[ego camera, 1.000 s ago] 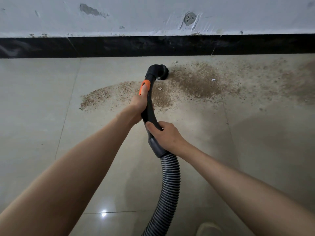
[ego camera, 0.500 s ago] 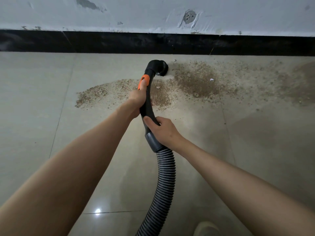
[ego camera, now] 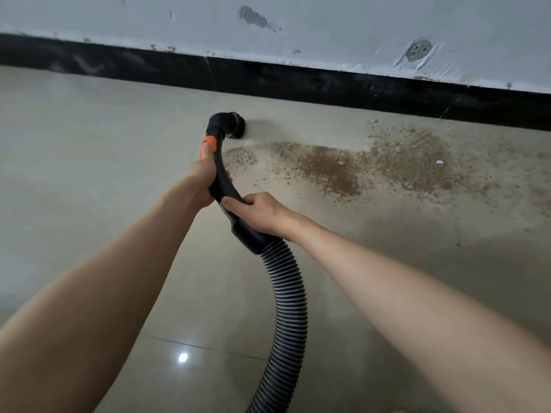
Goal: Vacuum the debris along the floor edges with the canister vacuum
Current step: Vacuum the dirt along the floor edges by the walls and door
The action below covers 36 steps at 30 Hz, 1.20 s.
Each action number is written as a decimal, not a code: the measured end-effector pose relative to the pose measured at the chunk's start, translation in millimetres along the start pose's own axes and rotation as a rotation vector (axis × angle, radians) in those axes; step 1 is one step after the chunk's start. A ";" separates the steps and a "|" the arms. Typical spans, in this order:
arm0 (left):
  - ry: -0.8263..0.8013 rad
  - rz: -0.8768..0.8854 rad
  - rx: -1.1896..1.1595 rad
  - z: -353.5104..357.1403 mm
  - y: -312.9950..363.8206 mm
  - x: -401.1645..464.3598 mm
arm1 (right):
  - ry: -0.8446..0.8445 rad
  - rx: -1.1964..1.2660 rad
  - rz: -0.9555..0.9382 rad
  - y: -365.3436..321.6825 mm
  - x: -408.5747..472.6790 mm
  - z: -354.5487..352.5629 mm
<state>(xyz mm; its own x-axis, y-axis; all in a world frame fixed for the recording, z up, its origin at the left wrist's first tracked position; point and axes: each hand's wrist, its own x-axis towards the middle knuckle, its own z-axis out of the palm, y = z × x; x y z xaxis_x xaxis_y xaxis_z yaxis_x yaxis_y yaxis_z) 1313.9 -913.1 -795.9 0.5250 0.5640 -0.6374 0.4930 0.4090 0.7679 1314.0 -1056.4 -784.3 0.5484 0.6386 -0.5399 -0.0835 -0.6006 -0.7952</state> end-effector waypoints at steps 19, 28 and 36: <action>0.064 -0.107 -0.224 -47.6 -44.1 -64.1 | -0.163 -0.272 -0.018 -7.2 -57.4 22.8; 0.014 -0.141 -0.281 -43.0 -58.9 -79.8 | -0.181 -0.269 -0.024 1.1 -80.3 14.9; 0.016 -0.133 -0.273 -37.4 -51.5 -67.8 | -0.175 -0.220 0.003 2.4 -68.3 13.0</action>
<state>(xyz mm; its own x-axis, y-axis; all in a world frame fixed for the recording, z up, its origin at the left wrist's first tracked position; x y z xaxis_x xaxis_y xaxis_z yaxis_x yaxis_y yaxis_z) 1226.9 -945.6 -789.9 0.4565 0.5028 -0.7340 0.3506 0.6566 0.6678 1265.5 -1095.2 -752.9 0.3945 0.6988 -0.5967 0.1083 -0.6802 -0.7250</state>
